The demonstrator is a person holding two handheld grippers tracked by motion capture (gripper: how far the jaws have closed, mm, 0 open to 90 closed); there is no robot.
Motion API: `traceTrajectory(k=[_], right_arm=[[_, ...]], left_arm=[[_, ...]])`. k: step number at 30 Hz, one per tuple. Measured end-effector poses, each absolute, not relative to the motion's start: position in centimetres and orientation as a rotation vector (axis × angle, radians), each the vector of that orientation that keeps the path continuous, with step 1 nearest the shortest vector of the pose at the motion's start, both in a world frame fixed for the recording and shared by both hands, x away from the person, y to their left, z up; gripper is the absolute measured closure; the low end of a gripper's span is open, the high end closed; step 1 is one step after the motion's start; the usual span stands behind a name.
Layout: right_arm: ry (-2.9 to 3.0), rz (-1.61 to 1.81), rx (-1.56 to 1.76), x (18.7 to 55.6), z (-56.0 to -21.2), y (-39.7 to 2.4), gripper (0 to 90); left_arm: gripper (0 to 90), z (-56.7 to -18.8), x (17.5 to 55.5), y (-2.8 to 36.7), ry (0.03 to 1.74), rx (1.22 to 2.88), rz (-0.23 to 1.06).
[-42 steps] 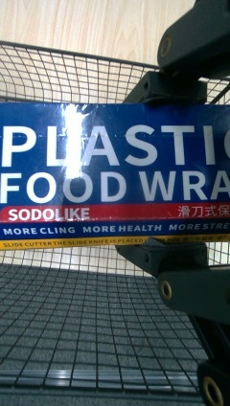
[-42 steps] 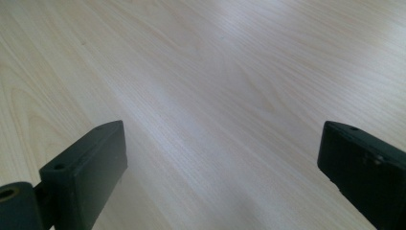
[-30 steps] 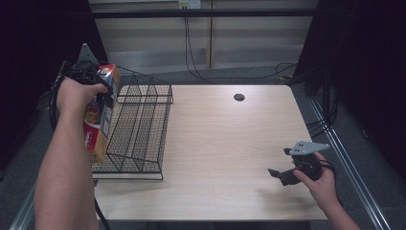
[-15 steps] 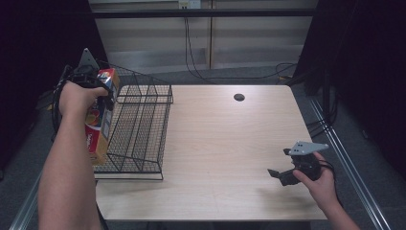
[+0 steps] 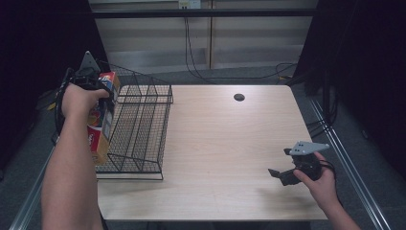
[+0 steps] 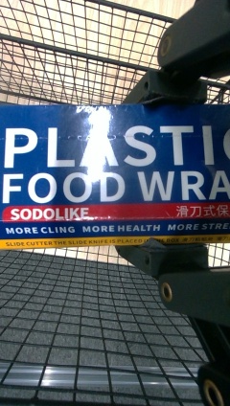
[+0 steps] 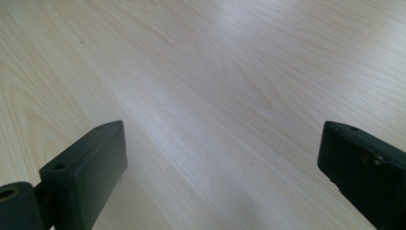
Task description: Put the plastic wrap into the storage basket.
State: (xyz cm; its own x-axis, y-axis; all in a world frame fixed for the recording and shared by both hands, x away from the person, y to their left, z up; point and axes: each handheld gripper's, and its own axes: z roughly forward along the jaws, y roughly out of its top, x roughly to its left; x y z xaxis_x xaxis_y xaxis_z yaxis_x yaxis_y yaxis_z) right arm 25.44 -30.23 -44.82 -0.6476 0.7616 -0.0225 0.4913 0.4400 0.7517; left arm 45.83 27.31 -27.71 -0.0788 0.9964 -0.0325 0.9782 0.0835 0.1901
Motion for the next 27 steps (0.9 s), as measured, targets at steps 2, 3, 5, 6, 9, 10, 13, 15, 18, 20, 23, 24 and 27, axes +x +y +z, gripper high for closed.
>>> traceTrajectory(k=[2,3,5,6,9,10,13,15,18,20,23,24,27], right_arm=[[2.342,1.049,1.072,25.4,-44.8,-30.2,2.9],[2.338,1.048,1.075,25.4,-44.8,-30.2,2.9],[2.337,1.048,1.073,25.4,-44.8,-30.3,2.9],[2.338,1.048,1.072,25.4,-44.8,-30.3,2.9],[2.338,1.049,1.073,25.5,-44.8,-30.3,2.9],[2.339,1.049,1.072,25.5,-44.8,-30.3,2.9],[2.345,1.049,1.071,25.5,-44.8,-30.2,2.9],[2.341,1.046,1.066,25.5,-44.8,-30.2,2.9],[2.343,1.052,1.070,25.4,-44.8,-30.2,2.9],[2.343,1.050,1.068,25.5,-44.8,-30.2,2.9],[2.343,1.047,1.065,25.5,-44.9,-30.2,2.9],[2.343,1.047,1.064,25.5,-44.9,-30.2,2.9],[2.349,1.046,1.062,25.5,-44.9,-30.1,2.9]], left_arm=[[42.1,-28.0,45.9,27.3,2.193,2.013,0.189],[42.1,-28.0,45.9,27.3,2.201,2.005,0.186],[42.0,-28.1,46.0,27.5,2.193,2.029,0.182],[42.1,-28.2,46.0,27.4,2.205,2.006,0.179],[41.9,-28.3,46.0,27.5,2.200,2.003,0.177],[42.0,-28.3,46.0,27.5,2.195,2.007,0.183],[41.8,-28.4,46.0,27.6,2.204,1.993,0.171],[41.7,-28.6,46.1,27.6,2.208,2.003,0.156],[41.8,-28.9,46.2,27.5,2.210,2.006,0.135],[41.7,-29.0,46.2,27.5,2.198,2.030,0.130],[41.5,-29.1,46.2,27.4,2.206,2.000,0.171],[41.6,-28.9,46.2,27.6,2.202,2.024,0.152],[41.6,-29.0,46.2,27.7,2.216,2.016,0.145]])
